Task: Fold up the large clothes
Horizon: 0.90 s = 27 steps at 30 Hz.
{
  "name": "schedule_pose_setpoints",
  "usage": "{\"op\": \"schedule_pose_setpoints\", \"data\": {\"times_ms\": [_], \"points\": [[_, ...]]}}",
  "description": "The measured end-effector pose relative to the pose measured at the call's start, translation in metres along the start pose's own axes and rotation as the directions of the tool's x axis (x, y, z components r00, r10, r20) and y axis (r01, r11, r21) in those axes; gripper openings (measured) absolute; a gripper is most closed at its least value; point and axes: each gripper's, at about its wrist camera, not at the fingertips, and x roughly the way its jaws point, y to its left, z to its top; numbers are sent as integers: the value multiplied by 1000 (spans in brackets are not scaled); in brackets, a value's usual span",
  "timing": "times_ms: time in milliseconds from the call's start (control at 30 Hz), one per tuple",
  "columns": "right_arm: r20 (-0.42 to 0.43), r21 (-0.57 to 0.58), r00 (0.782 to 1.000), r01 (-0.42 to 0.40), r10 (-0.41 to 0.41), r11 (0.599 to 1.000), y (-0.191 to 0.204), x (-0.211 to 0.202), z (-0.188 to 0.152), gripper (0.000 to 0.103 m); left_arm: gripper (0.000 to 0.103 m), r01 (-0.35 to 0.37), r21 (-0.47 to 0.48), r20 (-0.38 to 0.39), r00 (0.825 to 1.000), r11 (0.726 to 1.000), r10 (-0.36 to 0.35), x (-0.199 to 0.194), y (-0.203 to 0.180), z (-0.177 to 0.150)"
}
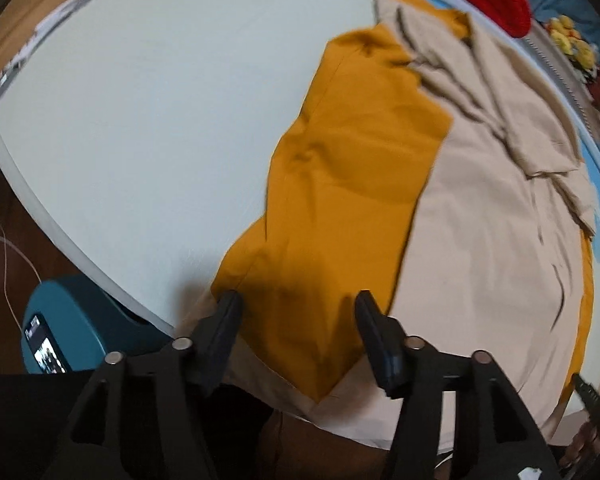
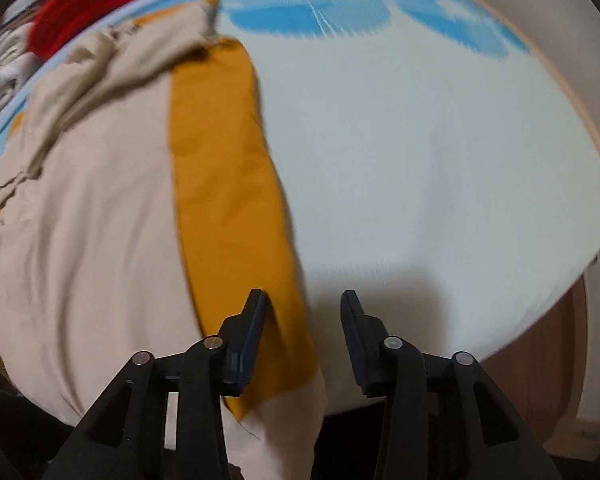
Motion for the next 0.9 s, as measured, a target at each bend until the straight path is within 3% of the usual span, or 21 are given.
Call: {"op": "schedule_pose_setpoints", "data": {"times_ms": [167, 367, 633, 900], "points": [[-52, 43, 999, -5, 7, 999, -10, 12, -4, 51, 56, -30, 2, -26, 999, 1000, 30, 10, 0, 0], [-61, 38, 998, -21, 23, 999, -8, 12, -8, 52, 53, -56, 58, -27, 998, 997, 58, 11, -7, -4], [-74, 68, 995, -62, 67, 996, -17, 12, -16, 52, 45, -16, -39, -34, 999, 999, 15, 6, 11, -4], [-97, 27, 993, -67, 70, 997, -16, 17, -19, 52, 41, 87, -191, -24, 995, 978, -93, -4, 53, -2]]}}
